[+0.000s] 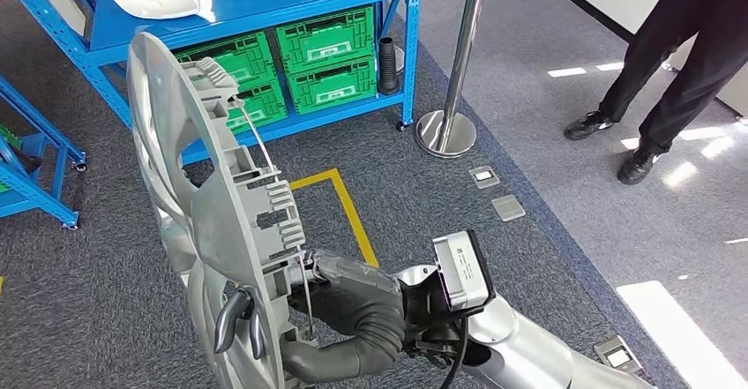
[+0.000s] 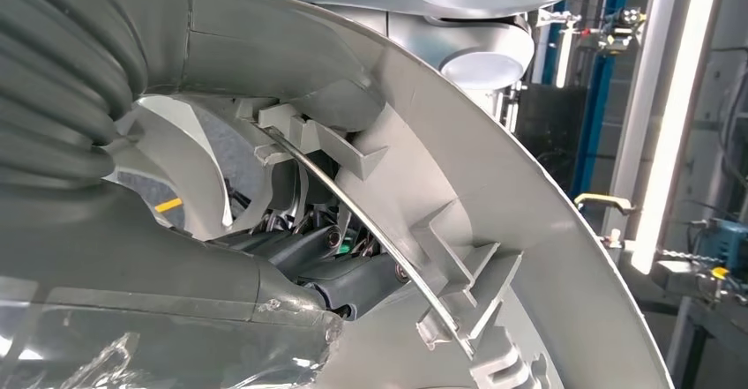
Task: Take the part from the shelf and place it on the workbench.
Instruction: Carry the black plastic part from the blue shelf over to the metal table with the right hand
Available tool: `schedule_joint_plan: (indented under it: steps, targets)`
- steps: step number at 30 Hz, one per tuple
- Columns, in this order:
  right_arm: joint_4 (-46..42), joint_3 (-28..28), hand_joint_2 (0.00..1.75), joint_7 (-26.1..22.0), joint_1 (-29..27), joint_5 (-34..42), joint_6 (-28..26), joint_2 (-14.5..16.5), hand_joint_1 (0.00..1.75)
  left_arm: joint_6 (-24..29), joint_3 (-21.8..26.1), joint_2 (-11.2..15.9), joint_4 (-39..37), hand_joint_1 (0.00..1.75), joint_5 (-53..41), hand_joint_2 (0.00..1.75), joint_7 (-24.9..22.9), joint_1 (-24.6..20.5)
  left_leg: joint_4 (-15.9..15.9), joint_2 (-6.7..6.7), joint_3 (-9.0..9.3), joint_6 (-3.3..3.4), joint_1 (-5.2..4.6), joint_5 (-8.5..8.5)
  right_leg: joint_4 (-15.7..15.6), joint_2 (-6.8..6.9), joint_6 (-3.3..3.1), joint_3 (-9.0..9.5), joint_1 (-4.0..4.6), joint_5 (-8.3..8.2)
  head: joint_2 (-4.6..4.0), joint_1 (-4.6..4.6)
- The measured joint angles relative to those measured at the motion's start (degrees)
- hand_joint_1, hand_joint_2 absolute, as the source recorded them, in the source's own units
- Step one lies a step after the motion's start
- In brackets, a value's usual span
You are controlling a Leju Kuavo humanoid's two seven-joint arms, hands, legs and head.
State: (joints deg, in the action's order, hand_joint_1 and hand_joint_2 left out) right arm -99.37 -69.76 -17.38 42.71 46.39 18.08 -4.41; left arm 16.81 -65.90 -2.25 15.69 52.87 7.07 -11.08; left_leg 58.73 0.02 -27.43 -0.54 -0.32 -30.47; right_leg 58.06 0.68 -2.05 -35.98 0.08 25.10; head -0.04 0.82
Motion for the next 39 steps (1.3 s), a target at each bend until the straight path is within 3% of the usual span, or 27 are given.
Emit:
schedule_joint_plan:
  steps: [3,4,6,8,9,10,11,13,15,16,17,19,21,23,25,26,27,30,31,33,34,36,37,39]
  targets:
    - [-0.07,-0.01,1.75,0.0,0.05,0.02,0.0,-0.01,1.75,-0.02,-0.21,0.01,0.0,0.0,-0.07,1.75,-0.02,0.25,-2.43,0.03,0.28,0.88,-0.13,-0.11,-0.02,0.07,0.96,-0.83,-0.03,-1.18,0.0,0.0]
    - [-0.08,-0.02,1.75,-0.01,0.05,0.02,0.0,-0.04,1.75,-0.04,-0.3,-0.02,0.01,0.0,-0.09,1.75,-0.02,0.25,-2.72,0.09,-0.04,1.2,-0.01,0.31,0.3,-0.02,1.31,-1.17,-0.06,-0.73,0.0,-0.03]
    - [-0.08,-0.05,1.75,-0.01,0.06,-0.08,-0.04,-0.13,1.75,-0.07,-0.43,-0.09,0.02,0.0,-0.15,1.75,-0.01,0.25,-3.08,0.19,-0.93,1.81,0.27,1.42,3.49,-0.23,2.02,-2.34,-0.18,2.93,0.0,-0.4]
    - [-0.11,-0.28,1.75,-0.06,-0.11,-0.51,-0.36,-0.2,1.75,-0.13,-0.49,-0.12,0.02,0.0,-0.22,1.75,0.08,0.22,-2.96,0.2,-2.27,2.11,0.23,2.39,10.04,-0.29,2.53,-3.96,-0.34,7.82,0.0,-0.81]
    - [-0.14,-0.51,1.75,-0.16,-0.32,-0.8,-0.62,-0.22,1.75,-0.16,-0.5,-0.12,0.02,0.0,-0.23,1.75,0.22,0.2,-2.86,0.2,-3.01,2.15,0.22,2.83,13.05,-0.28,2.69,-4.47,-0.43,8.85,0.0,-0.95]
    - [-0.17,-0.75,1.75,-0.32,-0.53,-1.03,-0.86,-0.25,1.75,-0.18,-0.5,-0.11,0.02,0.0,-0.23,1.75,0.41,0.15,-2.71,0.2,-3.79,2.1,0.23,3.24,14.76,-0.27,2.77,-4.41,-0.51,8.44,0.0,-1.04]
    - [-0.2,-0.92,1.75,-0.52,-0.67,-1.13,-0.97,-0.3,1.75,-0.19,-0.51,-0.12,0.02,0.0,-0.22,1.75,0.61,0.08,-2.5,0.2,-4.58,1.99,0.23,3.6,14.7,-0.26,2.79,-3.57,-0.59,6.92,0.0,-1.12]
    - [-0.22,-1.0,1.75,-0.99,-0.58,-1.02,-0.87,-0.42,1.75,-0.2,-0.51,-0.13,0.02,0.0,-0.21,1.75,0.88,-0.11,-1.91,0.2,-5.91,1.66,0.24,4.23,9.99,-0.22,2.62,0.28,-0.7,3.84,0.0,-1.28]
    - [-0.24,-0.9,1.75,-1.46,-0.17,-0.98,-0.57,-0.45,1.75,-0.21,-0.51,-0.14,0.02,0.0,-0.21,1.75,0.97,-0.3,-1.23,0.21,-6.91,1.12,0.07,4.69,3.01,-0.2,2.13,4.92,-0.59,4.3,0.0,-1.36]
    - [-0.27,-0.85,1.75,-1.71,-0.03,-1.08,-0.43,-0.45,1.75,-0.22,-0.51,-0.13,0.02,0.0,-0.22,1.75,0.99,-0.35,-1.02,0.22,-7.27,0.8,0.01,4.98,0.81,-0.21,1.79,6.14,-0.49,5.1,0.0,-1.34]
    - [-0.31,-0.8,1.75,-1.99,0.04,-1.28,-0.28,-0.45,1.75,-0.23,-0.51,-0.11,0.02,0.0,-0.22,1.75,1.01,-0.4,-0.9,0.23,-7.58,0.43,-0.04,5.32,-0.55,-0.23,1.4,6.69,-0.38,5.69,0.0,-1.31]
    - [-0.37,-0.69,1.75,-2.49,-0.05,-1.91,-0.12,-0.45,1.75,-0.24,-0.52,-0.04,0.02,0.0,-0.24,1.75,1.05,-0.41,-0.61,0.21,-8.06,-0.2,0.07,5.35,-1.0,-0.11,0.61,6.37,-0.57,5.37,0.0,-1.18]
    - [-0.38,-0.51,1.75,-2.85,-0.14,-2.5,-0.09,-0.41,1.75,-0.24,-0.52,0.03,0.02,0.0,-0.26,1.75,1.17,-0.45,2.6,0.14,-9.25,-0.84,0.2,2.68,-1.2,0.21,-0.01,6.17,-0.75,4.84,0.0,-0.77]
    - [-0.39,-0.37,1.75,-3.04,-0.31,-2.9,-0.09,-0.34,1.75,-0.24,-0.52,0.07,0.02,0.0,-0.27,1.75,1.33,-0.63,9.71,0.11,-11.25,-1.38,0.3,-1.46,-1.16,0.7,-0.34,5.94,-0.57,4.58,0.0,-0.24]
    - [-0.39,-0.36,1.75,-3.08,-0.66,-3.23,-0.09,-0.31,1.75,-0.25,-0.52,0.09,0.02,0.0,-0.27,1.75,1.42,-0.77,14.65,0.12,-12.07,-1.54,0.32,-3.15,-1.03,1.37,-0.47,5.72,-0.31,4.49,0.0,0.03]
    - [-0.39,-0.35,1.75,-3.08,-0.79,-3.33,-0.09,-0.31,1.75,-0.26,-0.52,0.1,0.02,0.0,-0.26,1.75,1.41,-0.74,14.26,0.13,-11.33,-1.42,0.3,-2.41,-0.91,1.73,-0.49,5.62,-0.17,4.48,0.0,0.1]
    - [-0.39,-0.32,1.75,-3.08,-0.87,-3.39,-0.09,-0.29,1.75,-0.28,-0.52,0.11,0.02,0.0,-0.24,1.75,1.39,-0.65,11.87,0.25,-9.8,-1.15,0.26,-0.87,-0.79,2.13,-0.49,5.57,-0.02,4.51,0.0,0.15]
    - [-0.41,-0.06,1.75,-3.15,-0.87,-3.45,-0.09,-0.17,1.75,-0.32,-0.54,0.2,0.01,0.0,-0.21,1.75,1.22,-0.16,2.1,2.33,-4.57,0.48,-0.49,2.68,-0.65,3.36,-0.27,5.43,0.43,4.56,0.0,0.21]
    - [-0.42,0.01,1.75,-3.18,-0.87,-3.46,-0.09,-0.14,1.75,-0.32,-0.54,0.22,0.01,0.0,-0.21,1.75,1.19,-0.05,0.69,2.91,-3.97,0.96,-0.81,2.81,-0.67,3.82,-0.07,5.3,0.49,4.47,0.0,0.21]
    - [-0.46,0.11,1.75,-3.21,-0.86,-3.48,-0.12,-0.1,1.75,-0.33,-0.54,0.21,0.01,0.0,-0.23,1.75,1.2,0.07,-0.36,2.56,-3.92,1.54,-1.03,2.94,-0.75,4.88,0.42,5.09,0.55,4.27,0.0,0.23]
    - [-0.49,0.19,1.75,-3.21,-0.85,-3.5,-0.14,-0.08,1.75,-0.34,-0.54,0.16,0.02,0.0,-0.28,1.75,1.22,0.1,-1.1,1.99,-3.79,1.75,-0.84,2.99,-0.59,4.66,0.69,4.91,0.55,4.49,0.0,0.21]
    - [-0.57,0.38,1.75,-3.24,-0.81,-3.61,-0.17,-0.04,1.75,-0.36,-0.54,0.03,0.04,0.0,-0.39,1.75,1.28,0.09,-2.57,0.8,-3.54,2.2,-0.26,3.16,2.23,2.5,1.27,3.44,0.37,6.38,0.0,-0.1]
    - [-0.58,0.43,1.75,-3.26,-0.86,-3.71,-0.17,-0.07,1.75,-0.37,-0.54,-0.03,0.04,0.0,-0.42,1.75,1.31,0.09,-2.82,0.26,-3.62,2.32,-0.08,3.24,5.29,1.02,1.57,1.92,0.14,7.96,0.0,-0.37]
    - [-0.58,0.44,1.75,-3.27,-1.12,-3.98,-0.18,-0.19,1.75,-0.42,-0.54,-0.14,0.04,0.0,-0.42,1.75,1.38,0.1,-2.65,-0.81,-3.97,2.4,0.0,3.36,12.61,-0.17,2.07,-1.7,-0.28,10.61,0.0,-0.76]
